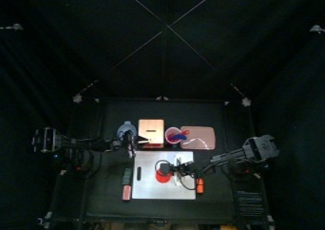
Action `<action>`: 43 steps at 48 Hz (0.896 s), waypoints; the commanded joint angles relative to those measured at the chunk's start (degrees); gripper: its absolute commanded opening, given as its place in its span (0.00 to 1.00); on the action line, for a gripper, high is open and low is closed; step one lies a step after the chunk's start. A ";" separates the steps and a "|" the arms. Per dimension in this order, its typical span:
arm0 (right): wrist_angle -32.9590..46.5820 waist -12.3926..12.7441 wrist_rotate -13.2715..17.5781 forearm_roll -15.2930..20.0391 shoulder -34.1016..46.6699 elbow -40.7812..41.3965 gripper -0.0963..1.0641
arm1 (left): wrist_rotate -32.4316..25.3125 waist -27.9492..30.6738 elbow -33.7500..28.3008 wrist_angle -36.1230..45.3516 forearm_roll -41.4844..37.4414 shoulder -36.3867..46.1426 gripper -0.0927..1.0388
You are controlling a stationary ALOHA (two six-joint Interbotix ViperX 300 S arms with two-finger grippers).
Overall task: Get the cutter from the drawer then cut the dough then place the extra dough in the bowl
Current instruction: Cut the dough
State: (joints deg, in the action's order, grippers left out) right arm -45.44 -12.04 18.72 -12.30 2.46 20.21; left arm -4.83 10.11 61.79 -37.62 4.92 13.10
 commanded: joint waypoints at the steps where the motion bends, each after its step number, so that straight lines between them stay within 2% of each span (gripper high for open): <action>1: -2.29 0.09 -0.97 0.26 2.29 -5.27 0.54 | 0.00 -0.18 -0.62 -0.26 0.09 0.18 0.65; 14: -3.69 0.70 -2.37 0.44 5.80 -10.02 0.54 | -0.18 -0.26 -0.62 -0.09 0.09 -0.09 0.65; 23: -3.69 1.05 -2.37 2.99 7.82 -11.07 0.54 | 0.00 -0.26 -0.09 -0.09 0.09 -0.53 0.65; 43: -2.64 2.29 -2.29 2.37 9.23 -11.43 0.54 | -0.18 -2.20 0.26 -0.09 2.37 -3.16 0.65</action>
State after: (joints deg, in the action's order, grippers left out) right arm -48.34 -10.28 16.44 -9.84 13.01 9.84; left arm -4.75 8.70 62.67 -37.44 6.86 10.11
